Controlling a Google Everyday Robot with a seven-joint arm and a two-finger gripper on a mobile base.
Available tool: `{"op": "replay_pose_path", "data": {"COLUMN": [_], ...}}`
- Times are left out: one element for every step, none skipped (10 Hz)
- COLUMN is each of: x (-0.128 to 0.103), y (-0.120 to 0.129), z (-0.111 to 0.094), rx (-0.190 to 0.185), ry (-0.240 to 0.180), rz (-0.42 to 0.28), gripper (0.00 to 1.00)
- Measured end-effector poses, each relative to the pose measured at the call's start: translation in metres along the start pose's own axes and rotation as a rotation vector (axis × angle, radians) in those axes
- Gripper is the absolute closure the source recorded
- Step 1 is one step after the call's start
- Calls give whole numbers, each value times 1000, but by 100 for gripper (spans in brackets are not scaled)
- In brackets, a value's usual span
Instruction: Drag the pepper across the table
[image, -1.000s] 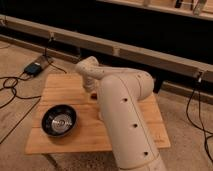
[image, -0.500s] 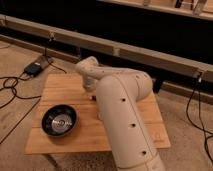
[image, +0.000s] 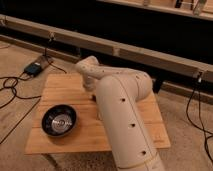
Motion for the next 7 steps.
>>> {"op": "replay_pose_path", "data": {"x": [-1, -4, -7, -9, -12, -18, -22], "y": [0, -1, -1, 0, 0, 2, 3], "z": [-1, -3, -5, -6, -9, -11, -13], "rx": [1, 1, 1, 0, -1, -1, -2], "ry": [-5, -12, -22, -26, -35, -47, -54], "rz": [3, 5, 7, 8, 9, 8, 6], "gripper": [100, 100, 100, 100, 100, 100, 100]}}
